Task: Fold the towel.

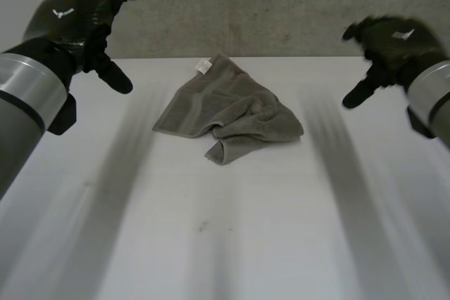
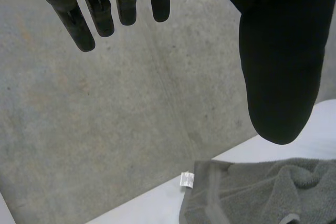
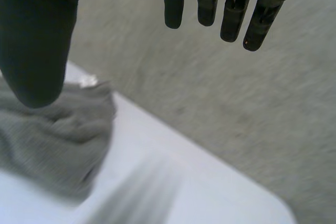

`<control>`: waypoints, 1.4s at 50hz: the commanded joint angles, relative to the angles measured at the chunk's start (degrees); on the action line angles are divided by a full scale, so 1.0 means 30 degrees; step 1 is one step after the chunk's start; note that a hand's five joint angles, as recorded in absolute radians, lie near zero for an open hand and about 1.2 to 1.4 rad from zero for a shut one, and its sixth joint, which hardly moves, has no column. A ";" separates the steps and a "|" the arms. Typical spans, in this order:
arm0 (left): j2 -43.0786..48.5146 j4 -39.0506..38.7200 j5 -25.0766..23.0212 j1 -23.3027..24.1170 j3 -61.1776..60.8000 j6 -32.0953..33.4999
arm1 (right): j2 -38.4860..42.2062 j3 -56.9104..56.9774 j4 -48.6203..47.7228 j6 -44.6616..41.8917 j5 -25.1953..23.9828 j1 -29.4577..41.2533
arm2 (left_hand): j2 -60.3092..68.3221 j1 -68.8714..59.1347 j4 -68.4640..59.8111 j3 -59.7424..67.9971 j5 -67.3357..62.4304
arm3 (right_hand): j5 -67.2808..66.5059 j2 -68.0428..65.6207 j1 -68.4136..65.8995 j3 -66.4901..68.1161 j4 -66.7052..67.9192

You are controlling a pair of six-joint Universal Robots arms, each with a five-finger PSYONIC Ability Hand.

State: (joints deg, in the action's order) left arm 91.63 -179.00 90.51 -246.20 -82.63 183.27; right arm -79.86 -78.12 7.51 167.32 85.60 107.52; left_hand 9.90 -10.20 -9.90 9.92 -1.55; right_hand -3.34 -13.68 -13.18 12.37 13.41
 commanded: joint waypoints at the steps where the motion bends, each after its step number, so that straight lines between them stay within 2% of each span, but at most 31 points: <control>1: 0.2438 -0.1355 0.0007 -0.0256 -0.0053 0.0082 | 0.4082 0.1570 -0.0333 0.1084 -0.0466 0.1713 | 0.0610 -0.0510 -0.0610 0.0604 -0.0060 | 0.1114 0.1226 0.1060 -0.0791 -0.1136; 5: 0.4226 -0.2060 0.0007 -0.0695 -0.0374 0.0082 | 0.7158 0.3357 -0.1589 0.3515 -0.0583 0.2069 | 0.0611 -0.0510 -0.0611 0.0605 -0.0061 | 0.1114 0.1226 0.1060 -0.0791 -0.1136; 6: 0.4232 -0.2061 0.0007 -0.0696 -0.0376 0.0082 | 0.7168 0.3363 -0.1595 0.3522 -0.0583 0.2070 | 0.0610 -0.0510 -0.0610 0.0604 -0.0060 | 0.1114 0.1226 0.1060 -0.0791 -0.1136; 8: 0.5019 -0.2178 0.0007 -0.0726 -0.0638 0.0053 | 0.9062 0.4295 -0.2761 0.4281 -0.0904 0.2274 | 0.0554 -0.0454 -0.0554 0.0548 -0.0004 | 0.1114 0.1226 0.1060 -0.0791 -0.1136; 11: 0.5228 -0.2208 0.0007 -0.0726 -0.0786 0.0052 | 0.9863 0.4681 -0.3236 0.4343 -0.0993 0.2392 | 0.0498 -0.0398 -0.0498 0.0492 0.0052 | 0.1114 0.1226 0.1060 -0.0791 -0.1136; 16: 0.5345 -0.2529 0.0007 -0.0726 -0.1487 0.0082 | 1.3281 0.7134 -0.4260 0.4519 -0.0907 0.3065 | 0.0442 -0.0342 -0.0442 0.0436 0.0108 | 0.1114 0.1226 0.1060 -0.0791 -0.1136; 19: 0.5316 -0.2647 0.0007 -0.0755 -0.1635 0.0082 | 1.4229 0.7874 -0.4290 0.4460 -0.0818 0.3154 | 0.0442 -0.0342 -0.0442 0.0436 0.0108 | 0.0862 0.0974 0.0808 -0.0539 -0.0884; 21: 0.5257 -0.2793 0.0007 -0.0755 -0.1869 0.0082 | 1.5861 0.9361 -0.4290 0.4343 -0.0730 0.3358 | 0.0442 -0.0342 -0.0442 0.0436 0.0108 | -0.1314 -0.1202 -0.1368 0.1637 0.1292; 22: 0.5257 -0.2793 0.0007 -0.0755 -0.1870 0.0082 | 1.5869 0.9368 -0.4290 0.4343 -0.0730 0.3359 | 0.0442 -0.0342 -0.0442 0.0436 0.0108 | -0.1325 -0.1213 -0.1379 0.1648 0.1303; 24: 0.5228 -0.2852 0.0007 -0.0755 -0.2016 0.0052 | 1.6804 1.0389 -0.4261 0.4314 -0.0730 0.3679 | 0.0386 -0.0285 -0.0386 0.0380 0.0164 | -0.4948 -0.4836 -0.5002 0.5271 0.4926; 25: 0.5228 -0.2852 0.0007 -0.0755 -0.2016 0.0052 | 1.6807 1.0394 -0.4261 0.4314 -0.0730 0.3681 | 0.0386 -0.0285 -0.0386 0.0380 0.0164 | -0.4969 -0.4857 -0.5024 0.5292 0.4947; 26: 0.5257 -0.2939 0.0007 -0.0755 -0.2045 0.0052 | 1.6923 1.0655 -0.4261 0.4314 -0.0730 0.3797 | 0.0386 -0.0285 -0.0386 0.0380 0.0164 | -0.8023 -0.7910 -0.8077 0.8345 0.8000; 27: 0.5257 -0.2940 0.0007 -0.0755 -0.2046 0.0052 | 1.6924 1.0657 -0.4261 0.4314 -0.0730 0.3798 | 0.0386 -0.0285 -0.0386 0.0380 0.0164 | -0.8053 -0.7941 -0.8107 0.8376 0.8031; 29: 0.5344 -0.3086 0.0037 -0.0726 -0.2220 0.0052 | 1.6284 1.0716 -0.4290 0.4314 -0.0759 0.3973 | 0.0386 -0.0285 -0.0386 0.0380 0.0164 | -1.9929 -1.9817 -1.9983 2.0251 1.9907; 30: 0.5345 -0.3086 0.0037 -0.0726 -0.2221 0.0052 | 1.6280 1.0716 -0.4290 0.4314 -0.0759 0.3974 | 0.0386 -0.0285 -0.0386 0.0380 0.0164 | -1.9996 -1.9884 -2.0050 2.0319 1.9974; 31: 0.5374 -0.3289 0.0008 -0.0726 -0.2337 0.0052 | 1.5235 1.0455 -0.4290 0.4256 -0.0846 0.4090 | 0.0386 -0.0285 -0.0386 0.0380 0.0164 | -2.2197 -2.2085 -2.2251 2.2520 2.2175; 34: 0.5578 -0.4049 0.0008 -0.0726 -0.2513 0.0052 | 1.2485 0.9403 -0.4639 0.4255 -0.0964 0.4092 | 0.0386 -0.0285 -0.0386 0.0380 0.0164 | -2.2219 -2.2107 -2.2274 2.2542 2.2197; 35: 0.5579 -0.4053 0.0007 -0.0726 -0.2514 0.0052 | 1.2471 0.9398 -0.4642 0.4255 -0.0964 0.4091 | 0.0386 -0.0285 -0.0386 0.0380 0.0164 | -2.2219 -2.2107 -2.2274 2.2542 2.2197; 37: 0.5870 -0.5131 0.0007 -0.0667 -0.2719 0.0052 | 0.9847 0.8290 -0.5196 0.4314 -0.1226 0.4004 | 0.0442 -0.0342 -0.0442 0.0436 0.0108 | -2.2219 -2.2107 -2.2274 2.2542 2.2197; 38: 0.5872 -0.5137 0.0007 -0.0667 -0.2719 0.0052 | 0.9834 0.8285 -0.5199 0.4314 -0.1228 0.4003 | 0.0442 -0.0342 -0.0442 0.0436 0.0108 | -2.2219 -2.2107 -2.2274 2.2542 2.2197; 40: 0.6484 -0.6245 -0.0051 -0.0463 -0.2661 -0.0006 | 0.7764 0.7294 -0.4821 0.4023 -0.1460 0.4003 | 0.0387 -0.0286 -0.0387 0.0381 0.0163 | -2.2219 -2.2107 -2.2274 2.2542 2.2197; 43: 0.6898 -0.6661 -0.0081 -0.0403 -0.2514 -0.0035 | 0.6267 0.6414 -0.3856 0.3205 -0.1900 0.4003 | 0.0386 -0.0285 -0.0386 0.0380 0.0164 | -2.2219 -2.2107 -2.2274 2.2542 2.2197; 51: 0.9823 -0.7422 -0.1778 0.0767 -0.1198 -0.0182 | 0.4095 0.4685 -0.1773 0.1794 -0.2194 0.4033 | 0.0217 -0.0117 -0.0217 0.0211 0.0333 | -2.2219 -2.2107 -2.2274 2.2542 2.2197; 57: 1.1087 -0.7452 -0.1897 0.1208 -0.0698 -0.0592 | 0.3272 0.3568 -0.1654 0.1735 -0.2634 0.4033 | 0.0386 -0.0285 -0.0386 0.0380 0.0164 | -2.2219 -2.2107 -2.2274 2.2542 2.2197; 64: 1.2345 -0.7978 -0.1926 0.1676 -0.0522 -0.1237 | 0.1312 0.2164 -0.1624 0.1735 -0.4009 0.3945 | 0.1113 -0.1012 -0.1113 0.1107 -0.0563 | -2.2219 -2.2107 -2.2274 2.2542 2.2197; 70: 1.2903 -0.8008 -0.2424 0.2145 -0.0493 -0.1412 | 0.0109 0.1372 -0.1653 0.1735 -0.4128 0.3916 | 0.1171 -0.1070 -0.1171 0.1165 -0.0621 | -2.2219 -2.2107 -2.2274 2.2542 2.2197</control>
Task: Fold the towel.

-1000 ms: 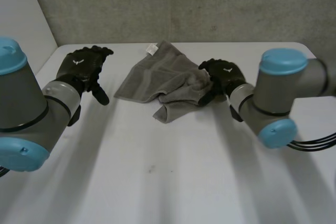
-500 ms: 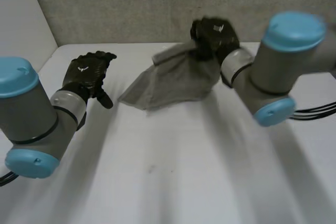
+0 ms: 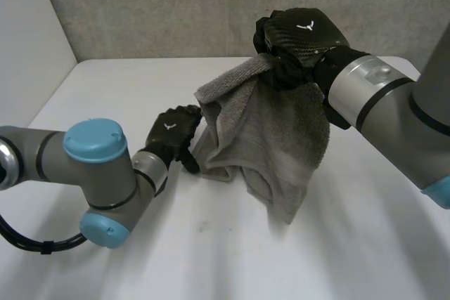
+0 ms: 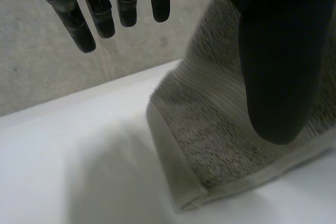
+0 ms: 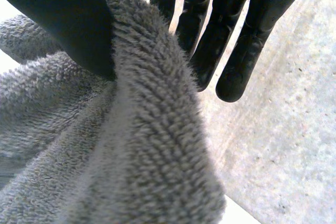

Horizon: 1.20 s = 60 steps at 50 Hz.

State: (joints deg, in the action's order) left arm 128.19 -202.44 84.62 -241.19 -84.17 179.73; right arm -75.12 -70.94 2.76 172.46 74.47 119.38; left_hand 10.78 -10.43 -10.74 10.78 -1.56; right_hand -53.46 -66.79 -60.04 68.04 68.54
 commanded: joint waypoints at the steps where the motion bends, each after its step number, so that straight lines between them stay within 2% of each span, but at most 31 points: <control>1: 0.0775 -0.0197 -0.0983 0.0620 0.0018 -0.0407 | -0.1473 -0.1021 -0.0070 0.0024 -0.0418 -0.0038 | 0.0878 -0.0993 -0.0890 0.0878 -0.0618 | -0.5512 -0.4402 -0.6654 0.3985 0.3819; 5: 0.0543 -0.0051 -0.2012 0.0797 -0.0185 -0.0964 | -0.1620 -0.1226 -0.0070 -0.0063 -0.0505 -0.0038 | 0.0878 -0.0993 -0.0890 0.0878 -0.0618 | -0.5512 -0.4402 -0.6654 0.3985 0.3819; 14: -0.1187 0.0653 -0.2131 0.0768 -0.1007 -0.1669 | -0.1561 -0.1490 -0.0070 -0.0005 -0.0506 -0.0038 | 0.0430 -0.0544 -0.0442 0.0430 -0.0169 | -0.5512 -0.4402 -0.6654 0.3985 0.3819; 19: -0.1158 0.0594 -0.2131 0.0768 -0.0656 -0.3134 | -0.1591 -0.1578 -0.0070 -0.0005 -0.0506 0.0196 | 0.0654 -0.0768 -0.0666 0.0654 -0.0394 | -0.5512 -0.4402 -0.6654 0.3985 0.3819; 24: 0.0069 0.0682 -0.2189 0.1147 0.0367 -0.5794 | -0.1795 -0.1753 -0.0069 -0.0064 -0.0360 0.0226 | 0.0934 -0.1048 -0.0946 0.0934 -0.0674 | -0.5512 -0.4402 -0.6654 0.3985 0.3819; 28: 0.0598 0.0653 -0.2190 0.1819 0.0720 -0.6180 | -0.2058 -0.1929 -0.0070 -0.0064 -0.0359 0.0168 | 0.1045 -0.1160 -0.1057 0.1045 -0.0785 | -0.5512 -0.4402 -0.6654 0.3985 0.3819; 30: 0.0835 0.0624 -0.2219 0.1969 0.0839 -0.6181 | -0.2206 -0.2017 -0.0070 -0.0034 -0.0359 0.0079 | 0.2280 -0.2394 -0.2292 0.2280 -0.2020 | -0.5512 -0.4402 -0.6654 0.3985 0.3819; 32: 0.1243 0.0565 -0.2073 0.2028 0.1042 -0.6181 | -0.2439 -0.2163 -0.0070 -0.0005 -0.0418 -0.0008 | 0.7851 -0.7965 -0.7863 0.7851 -0.7591 | -0.5512 -0.4402 -0.6654 0.3985 0.3819; 33: 0.1245 0.0565 -0.2072 0.2028 0.1044 -0.6181 | -0.2440 -0.2164 -0.0070 -0.0005 -0.0418 -0.0009 | 0.7887 -0.8001 -0.7899 0.7887 -0.7627 | -0.5512 -0.4402 -0.6654 0.3985 0.3819; 34: 0.1390 0.0449 -0.1956 0.2028 0.1218 -0.6181 | -0.2556 -0.2251 -0.0070 -0.0005 -0.0447 -0.0038 | 1.4604 -1.4718 -1.4616 1.4604 -1.4344 | -0.5512 -0.4402 -0.6654 0.3985 0.3819; 35: 0.1391 0.0448 -0.1955 0.2028 0.1219 -0.6181 | -0.2557 -0.2252 -0.0070 -0.0005 -0.0447 -0.0038 | 1.4671 -1.4785 -1.4683 1.4671 -1.4411 | -0.5512 -0.4402 -0.6654 0.3985 0.3819; 36: 0.1478 0.0216 -0.1665 0.2028 0.1365 -0.6152 | -0.2702 -0.2368 -0.0070 -0.0034 -0.0476 -0.0038 | 2.0611 -2.0726 -2.0623 2.0611 -2.0351 | -0.5512 -0.4402 -0.6654 0.3985 0.3819; 37: 0.1479 -0.0019 -0.1082 0.1999 0.1453 -0.6151 | -0.2820 -0.2456 -0.0070 -0.0063 -0.0476 -0.0038 | 2.3050 -2.3164 -2.3062 2.3050 -2.2790 | -0.5512 -0.4402 -0.6654 0.3985 0.3819; 38: 0.1479 -0.0021 -0.1076 0.1998 0.1454 -0.6151 | -0.2821 -0.2457 -0.0070 -0.0064 -0.0476 -0.0038 | 2.3074 -2.3189 -2.3087 2.3074 -2.2814 | -0.5512 -0.4402 -0.6654 0.3985 0.3819; 40: 0.1130 -0.0459 0.0410 0.1794 0.1221 -0.5919 | -0.3025 -0.2486 -0.0070 -0.0034 -0.0506 -0.0212 | 2.3075 -2.3189 -2.3087 2.3075 -2.2815 | -0.5512 -0.4402 -0.6654 0.3985 0.3819; 43: 0.0747 -0.0578 0.1092 0.1617 0.1132 -0.5595 | -0.3055 -0.2515 -0.0041 -0.0005 -0.0535 -0.0913 | 2.3075 -2.3189 -2.3087 2.3075 -2.2815 | -0.5512 -0.4402 -0.6654 0.3985 0.3819; 45: -0.0565 -0.0519 0.1880 0.1122 0.0550 -0.4487 | -0.3055 -0.2515 -0.0011 0.0024 -0.0506 -0.1294 | 2.3075 -2.3189 -2.3087 2.3075 -2.2815 | -0.5512 -0.4402 -0.6654 0.3985 0.3819; 49: -0.2036 -0.0607 0.1912 0.0533 -0.0568 -0.3280 | -0.3055 -0.2486 0.0165 0.0024 -0.0594 -0.1620 | 2.3075 -2.3189 -2.3087 2.3075 -2.2815 | -0.5512 -0.4402 -0.6654 0.3985 0.3819; 51: -0.3786 -0.0491 0.1795 -0.0050 -0.1733 -0.2464 | -0.2997 -0.2283 0.0631 0.0141 -0.0885 -0.1824 | 2.3075 -2.3189 -2.3087 2.3075 -2.2815 | -0.5512 -0.4402 -0.6654 0.3985 0.3819; 54: -0.4644 -0.0460 0.1795 -0.0140 -0.2413 -0.2167 | -0.2850 -0.2135 0.0956 0.0259 -0.1092 -0.2001 | 2.3075 -2.3189 -2.3087 2.3075 -2.2815 | -0.5512 -0.4402 -0.6654 0.3985 0.3819; 60: -0.8306 -0.0343 0.1824 -0.0140 -0.4611 -0.1083 | -0.1708 -0.1168 0.1483 0.1548 -0.1824 -0.3026 | 2.3075 -2.3189 -2.3087 2.3075 -2.2815 | -0.5512 -0.4402 -0.6654 0.3985 0.3819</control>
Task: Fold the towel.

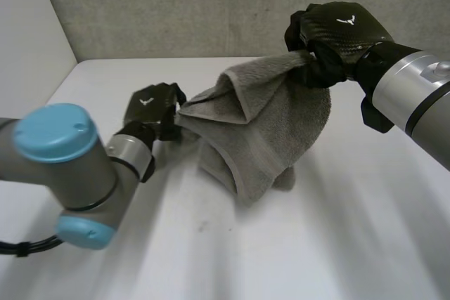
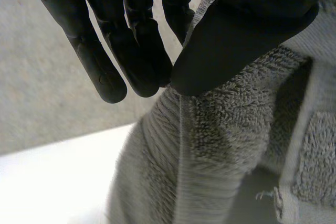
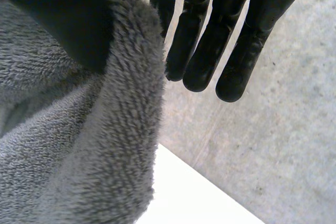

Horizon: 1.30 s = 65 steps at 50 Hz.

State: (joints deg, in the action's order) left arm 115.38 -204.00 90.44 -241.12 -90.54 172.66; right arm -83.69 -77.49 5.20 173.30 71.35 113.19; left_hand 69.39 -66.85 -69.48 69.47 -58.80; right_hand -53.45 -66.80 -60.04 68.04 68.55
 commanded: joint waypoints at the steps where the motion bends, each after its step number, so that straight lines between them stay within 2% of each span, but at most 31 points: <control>1: -0.5195 0.0235 -0.0117 -0.0250 -0.3038 0.1682 | 0.1554 0.1364 0.0669 0.1847 -0.1017 -0.1252 | 0.3538 -0.4382 -0.3506 0.3511 -0.3734 | -0.5517 -0.4400 -0.6654 0.3987 0.3816; 5: -0.7024 0.0675 -0.0147 -0.0339 -0.3893 0.2741 | 0.2495 0.2012 0.0669 0.2761 -0.1693 -0.2221 | 0.3538 -0.4382 -0.3506 0.3511 -0.3734 | -0.5517 -0.4400 -0.6654 0.3987 0.3816; 7: -0.7695 0.1753 -0.0176 -0.0194 -0.4272 0.3907 | 0.4097 0.2857 0.0727 0.3082 -0.2218 -0.2747 | 0.3538 -0.4382 -0.3506 0.3511 -0.3734 | -0.5517 -0.4400 -0.6654 0.3987 0.3816; 13: -0.7317 0.3019 -0.0381 0.0657 -0.4391 0.4587 | 0.6890 0.4150 0.0728 0.3084 -0.2250 -0.2719 | 0.3538 -0.4382 -0.3506 0.3511 -0.3734 | -0.4976 -0.3860 -0.6113 0.3446 0.3275; 14: -0.6678 0.3135 -0.0468 0.0976 -0.4362 0.4587 | 0.7818 0.4614 0.0699 0.3084 -0.2192 -0.2690 | 0.3538 -0.4382 -0.3506 0.3511 -0.3734 | -0.2589 -0.1473 -0.3726 0.1059 0.0888; 17: -0.4864 0.3253 -0.0440 0.1504 -0.4013 0.4588 | 0.9664 0.5697 0.0699 0.3054 -0.2017 -0.2486 | 0.3538 -0.4382 -0.3506 0.3511 -0.3734 | 0.0613 0.1729 -0.0525 -0.2142 -0.2313; 18: -0.4856 0.3253 -0.0440 0.1506 -0.4010 0.4587 | 1.0427 0.6312 0.0699 0.3083 -0.1812 -0.2369 | 0.3538 -0.4382 -0.3506 0.3511 -0.3734 | 0.4961 0.6077 0.3823 -0.6491 -0.6661; 19: -0.4247 0.3253 -0.0382 0.1651 -0.3865 0.4587 | 1.0435 0.6318 0.0699 0.3084 -0.1810 -0.2368 | 0.3538 -0.4382 -0.3506 0.3511 -0.3734 | 0.5004 0.6121 0.3867 -0.6534 -0.6705; 20: -0.3776 0.3253 -0.0265 0.1682 -0.3661 0.4587 | 1.0957 0.6840 0.0699 0.3026 -0.1520 -0.2223 | 0.3538 -0.4382 -0.3506 0.3511 -0.3734 | 1.1222 1.2338 1.0084 -1.2752 -1.2923; 21: -0.3772 0.3253 -0.0264 0.1682 -0.3659 0.4587 | 1.0962 0.6846 0.0699 0.3025 -0.1517 -0.2221 | 0.3538 -0.4382 -0.3506 0.3511 -0.3734 | 1.1284 1.2400 1.0146 -1.2814 -1.2985; 22: -0.3453 0.3253 -0.0235 0.1653 -0.3456 0.4587 | 1.1165 0.7194 0.0757 0.2967 -0.1024 -0.2105 | 0.3538 -0.4382 -0.3506 0.3511 -0.3734 | 1.6392 1.7508 1.5254 -1.7921 -1.8092; 23: -0.3304 0.3253 -0.0235 0.1537 -0.3309 0.4558 | 1.1080 0.7313 0.0757 0.2937 -0.0439 -0.2017 | 0.3538 -0.4382 -0.3506 0.3511 -0.3734 | 1.7817 1.8933 1.6679 -1.9346 -1.9517; 24: -0.3303 0.3253 -0.0235 0.1536 -0.3307 0.4558 | 1.1079 0.7314 0.0757 0.2937 -0.0434 -0.2016 | 0.3538 -0.4382 -0.3506 0.3511 -0.3734 | 1.7817 1.8933 1.6679 -1.9346 -1.9517; 26: -0.3273 0.3282 -0.0205 0.1390 -0.3045 0.4587 | 1.0090 0.6936 0.0874 0.2850 0.0733 -0.1958 | 0.3538 -0.4382 -0.3506 0.3511 -0.3734 | 1.7817 1.8933 1.6679 -1.9346 -1.9517; 29: -0.3391 0.3282 -0.0235 0.1301 -0.2956 0.4616 | 0.9234 0.6377 0.0904 0.2791 0.1061 -0.1987 | 0.3538 -0.4382 -0.3506 0.3511 -0.3734 | 1.7817 1.8933 1.6679 -1.9346 -1.9517; 31: -0.3508 0.3341 -0.0264 0.0893 -0.2781 0.4675 | 0.7281 0.4570 0.0904 0.2528 0.1644 -0.2045 | 0.3538 -0.4382 -0.3506 0.3511 -0.3734 | 1.7817 1.8933 1.6679 -1.9346 -1.9517; 38: -0.4734 0.3457 -0.0293 0.0686 -0.2254 0.4675 | 0.4458 0.0312 0.0874 0.2732 0.1940 -0.1958 | 0.3538 -0.4382 -0.3506 0.3511 -0.3734 | 1.7817 1.8933 1.6679 -1.9346 -1.9517; 43: -0.6027 0.3780 -0.0264 0.0833 -0.1667 0.4675 | 0.3374 -0.2383 0.0728 0.4783 0.1998 -0.1782 | 0.3538 -0.4382 -0.3506 0.3511 -0.3734 | 1.7817 1.8933 1.6679 -1.9346 -1.9517; 45: -0.6815 0.3956 -0.0293 0.0862 -0.1579 0.4675 | 0.2732 -0.3753 0.0525 0.6736 0.1940 -0.1607 | 0.3538 -0.4382 -0.3506 0.3511 -0.3734 | 1.7817 1.8933 1.6679 -1.9346 -1.9517; 48: -0.7053 0.4015 -0.0293 0.0862 -0.1579 0.4675 | 0.2700 -0.4868 -0.0380 0.8495 0.1940 -0.1606 | 0.3538 -0.4382 -0.3506 0.3511 -0.3734 | 1.7817 1.8933 1.6679 -1.9346 -1.9517; 53: -0.7550 0.4044 -0.0293 0.0862 -0.1374 0.4704 | 0.2817 -0.6129 -0.1525 0.9877 0.1764 -0.1869 | 0.3538 -0.4382 -0.3506 0.3511 -0.3734 | 1.7817 1.8933 1.6679 -1.9346 -1.9517; 65: -0.7610 0.4073 -0.0264 0.0891 -0.1344 0.4675 | 0.4282 -0.6807 -0.2758 1.0086 0.1764 -0.1167 | 0.3538 -0.4382 -0.3506 0.3511 -0.3734 | 1.7817 1.8933 1.6679 -1.9346 -1.9517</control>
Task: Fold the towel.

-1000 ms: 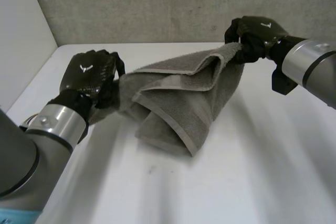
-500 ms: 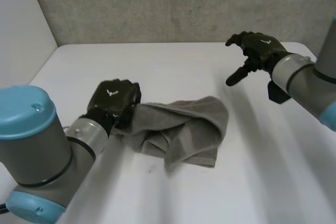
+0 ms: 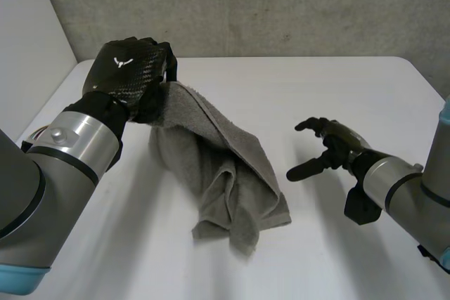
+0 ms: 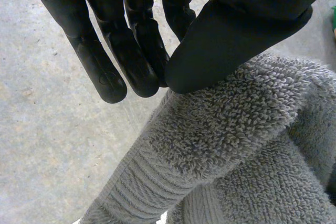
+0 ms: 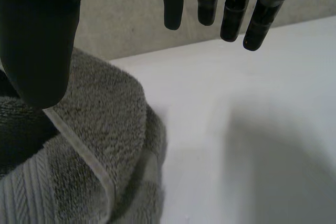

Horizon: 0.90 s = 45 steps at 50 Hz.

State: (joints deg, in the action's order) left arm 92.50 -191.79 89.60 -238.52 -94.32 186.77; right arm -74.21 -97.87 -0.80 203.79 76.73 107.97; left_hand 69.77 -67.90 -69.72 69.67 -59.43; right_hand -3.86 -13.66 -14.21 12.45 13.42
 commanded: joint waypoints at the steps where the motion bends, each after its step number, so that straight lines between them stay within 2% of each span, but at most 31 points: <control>1: 0.0015 0.0003 0.0015 0.0026 -0.0085 -0.0030 | 0.1529 0.0131 -0.0991 -0.0078 0.0001 0.1064 | 0.3409 -0.4034 -0.3425 0.3444 -0.3522 | 0.1288 0.1219 0.1403 -0.0817 -0.1141; 5: -0.0101 0.0003 0.0015 0.0026 0.0003 -0.0030 | 0.2876 0.0570 -0.1810 -0.0078 0.0206 0.2209 | 0.3409 -0.4034 -0.3425 0.3444 -0.3522 | 0.1288 0.1219 0.1403 -0.0817 -0.1141; 14: -0.0307 0.0032 0.0015 -0.0004 0.0062 -0.0001 | 0.4550 0.1334 -0.3044 -0.0078 0.0528 0.3237 | 0.3409 -0.4034 -0.3425 0.3444 -0.3522 | 0.1288 0.1219 0.1403 -0.0817 -0.1141; 17: -0.0365 0.0062 0.0015 -0.0033 0.0062 -0.0030 | 0.4990 0.1539 -0.3542 -0.0078 0.1114 0.3266 | 0.3409 -0.4034 -0.3425 0.3444 -0.3522 | -0.0758 -0.0828 -0.0643 0.1229 0.0906; 19: -0.0394 0.0207 0.0015 -0.0062 0.0062 -0.0030 | 0.5281 0.1685 -0.4270 -0.0078 0.1814 0.3237 | 0.3409 -0.4034 -0.3425 0.3444 -0.3522 | -0.4326 -0.4396 -0.4211 0.4797 0.4473; 20: -0.0395 0.0208 0.0015 -0.0062 0.0062 -0.0030 | 0.5283 0.1685 -0.4274 -0.0078 0.1817 0.3237 | 0.3409 -0.4034 -0.3425 0.3444 -0.3522 | -0.4347 -0.4416 -0.4232 0.4818 0.4494; 21: -0.0395 0.0208 0.0015 -0.0091 0.0062 -0.0030 | 0.5428 0.1743 -0.4738 -0.0107 0.2107 0.3237 | 0.3409 -0.4034 -0.3425 0.3444 -0.3522 | -0.7345 -0.7414 -0.7229 0.7815 0.7492; 22: -0.0395 0.0208 0.0015 -0.0092 0.0062 -0.0030 | 0.5429 0.1744 -0.4743 -0.0107 0.2110 0.3237 | 0.3409 -0.4034 -0.3425 0.3444 -0.3522 | -0.7375 -0.7444 -0.7259 0.7845 0.7522; 24: -0.0453 0.0296 0.0015 -0.0121 0.0033 -0.0001 | 0.5342 0.1714 -0.5880 -0.0136 0.2723 0.3062 | 0.3409 -0.4034 -0.3425 0.3444 -0.3522 | -1.8807 -1.8876 -1.8691 1.9277 1.8954; 25: -0.0453 0.0296 0.0015 -0.0121 0.0033 -0.0001 | 0.5341 0.1714 -0.5886 -0.0136 0.2726 0.3061 | 0.3409 -0.4034 -0.3425 0.3444 -0.3522 | -1.8869 -1.8938 -1.8753 1.9339 1.9016; 26: -0.0482 0.0296 0.0015 -0.0179 0.0033 -0.0001 | 0.4993 0.1627 -0.6437 -0.0310 0.3045 0.3032 | 0.3409 -0.4034 -0.3425 0.3444 -0.3522 | -2.2014 -2.2083 -2.1898 2.2484 2.2161; 30: -0.0541 0.0296 0.0015 -0.0297 0.0062 -0.0001 | 0.3496 0.1568 -0.7409 -0.0517 0.3429 0.2856 | 0.3409 -0.4034 -0.3425 0.3444 -0.3522 | -2.2045 -2.2115 -2.1930 2.2516 2.2193; 32: -0.0599 0.0267 -0.0014 -0.0734 0.0120 0.0028 | 0.1077 0.1655 -0.7614 -0.1157 0.3080 0.1779 | 0.3409 -0.4034 -0.3425 0.3444 -0.3522 | -2.2045 -2.2115 -2.1930 2.2516 2.2193; 36: -0.0717 0.0296 -0.0014 -0.1146 0.0501 0.0028 | -0.1074 0.1832 -0.7351 -0.3036 0.2169 0.0805 | 0.3409 -0.4034 -0.3425 0.3444 -0.3522 | -2.2045 -2.2115 -2.1930 2.2516 2.2193; 38: -0.0951 0.0325 -0.0014 -0.1146 0.0765 0.0028 | -0.3057 0.2646 -0.6099 -0.5746 0.0479 0.0542 | 0.3409 -0.4034 -0.3425 0.3444 -0.3522 | -2.2045 -2.2115 -2.1930 2.2516 2.2193; 39: -0.1299 0.0470 -0.0043 -0.1175 0.1055 0.0057 | -0.3067 0.2652 -0.6091 -0.5761 0.0470 0.0542 | 0.3409 -0.4034 -0.3425 0.3444 -0.3522 | -2.2045 -2.2115 -2.1930 2.2516 2.2193; 40: -0.1680 0.0733 -0.0073 -0.1234 0.1406 0.0145 | -0.3879 0.3348 -0.4815 -0.7327 -0.0400 0.0571 | 0.3409 -0.4034 -0.3425 0.3444 -0.3522 | -2.2045 -2.2115 -2.1930 2.2516 2.2193; 41: -0.1684 0.0735 -0.0073 -0.1234 0.1409 0.0145 | -0.3887 0.3355 -0.4802 -0.7343 -0.0409 0.0571 | 0.3409 -0.4034 -0.3425 0.3444 -0.3522 | -2.2045 -2.2115 -2.1930 2.2516 2.2193; 43: -0.2325 0.1464 -0.0161 -0.1264 0.2313 0.0495 | -0.4967 0.5132 -0.1655 -1.0171 -0.1577 0.0396 | 0.3409 -0.4034 -0.3425 0.3444 -0.3522 | -2.2045 -2.2115 -2.1930 2.2516 2.2193; 44: -0.2328 0.1468 -0.0161 -0.1264 0.2318 0.0497 | -0.4971 0.5142 -0.1638 -1.0185 -0.1581 0.0395 | 0.3409 -0.4034 -0.3425 0.3444 -0.3522 | -2.2045 -2.2115 -2.1930 2.2516 2.2193; 45: -0.2560 0.2019 -0.0161 -0.1322 0.2782 0.0903 | -0.5145 0.6331 0.0335 -1.1258 -0.1726 0.0366 | 0.3409 -0.4034 -0.3425 0.3444 -0.3522 | -2.2045 -2.2115 -2.1930 2.2516 2.2193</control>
State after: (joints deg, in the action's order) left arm 88.45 -189.93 89.43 -242.07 -90.93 187.17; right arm -83.64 -88.83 -17.15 185.25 77.82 109.79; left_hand 69.79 -67.90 -69.73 69.70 -59.41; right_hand -53.45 -67.34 -61.86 68.03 52.18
